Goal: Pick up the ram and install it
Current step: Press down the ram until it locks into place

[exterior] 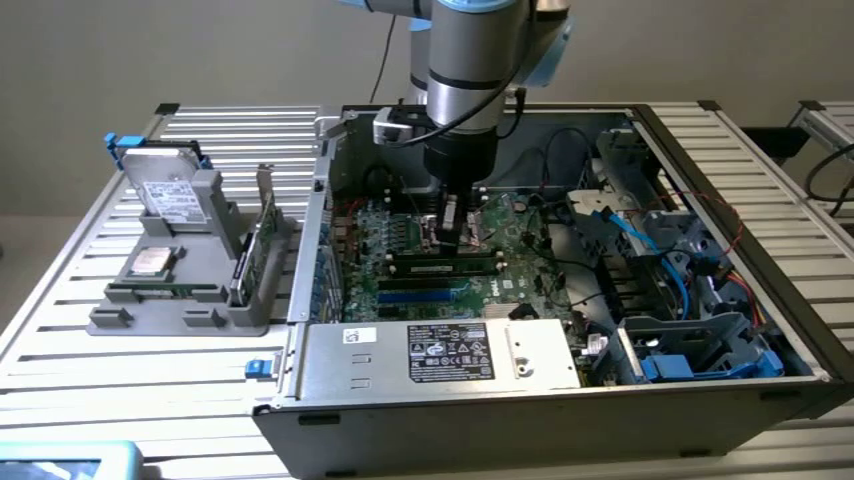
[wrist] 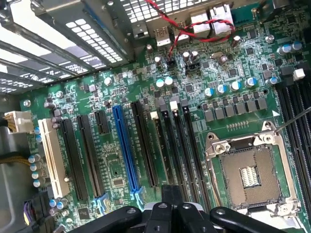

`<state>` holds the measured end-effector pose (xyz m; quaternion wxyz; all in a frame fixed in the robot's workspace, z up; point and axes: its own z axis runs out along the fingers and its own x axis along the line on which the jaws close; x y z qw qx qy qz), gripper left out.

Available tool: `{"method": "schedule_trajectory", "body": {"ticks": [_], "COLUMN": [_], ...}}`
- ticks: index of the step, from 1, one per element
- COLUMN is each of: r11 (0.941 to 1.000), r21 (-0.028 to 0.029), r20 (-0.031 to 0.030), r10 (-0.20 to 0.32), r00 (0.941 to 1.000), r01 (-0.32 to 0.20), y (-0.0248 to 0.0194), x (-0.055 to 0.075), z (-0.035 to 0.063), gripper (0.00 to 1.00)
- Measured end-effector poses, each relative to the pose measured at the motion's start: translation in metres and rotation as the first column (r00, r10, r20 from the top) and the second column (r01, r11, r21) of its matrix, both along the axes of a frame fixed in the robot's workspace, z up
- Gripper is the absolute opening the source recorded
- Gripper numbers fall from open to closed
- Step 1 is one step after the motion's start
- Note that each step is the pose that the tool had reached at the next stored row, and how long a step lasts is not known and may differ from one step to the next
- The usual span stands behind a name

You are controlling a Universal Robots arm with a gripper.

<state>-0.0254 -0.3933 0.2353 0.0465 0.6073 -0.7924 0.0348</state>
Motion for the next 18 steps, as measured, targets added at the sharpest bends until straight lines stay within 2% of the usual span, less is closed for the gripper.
{"method": "schedule_trajectory", "body": {"ticks": [4, 9, 14, 18], "r11": [0.9987, 0.9936, 0.9859, 0.9798], "r21": [-0.0001, -0.0001, 0.0013, 0.0027], "r20": [0.0001, 0.0012, 0.0048, 0.0108], "r10": [-0.052, -0.113, -0.168, -0.2], "r00": [0.9987, 0.9936, 0.9858, 0.9797], "r01": [0.052, 0.113, 0.168, 0.2], "y": [0.0, 0.0, 0.0, 0.0], "x": [0.0, 0.0, 0.0, 0.0], "z": [0.0, 0.0001, 0.0001, 0.0], "gripper": [0.11, 0.11, 0.11, 0.11]}}
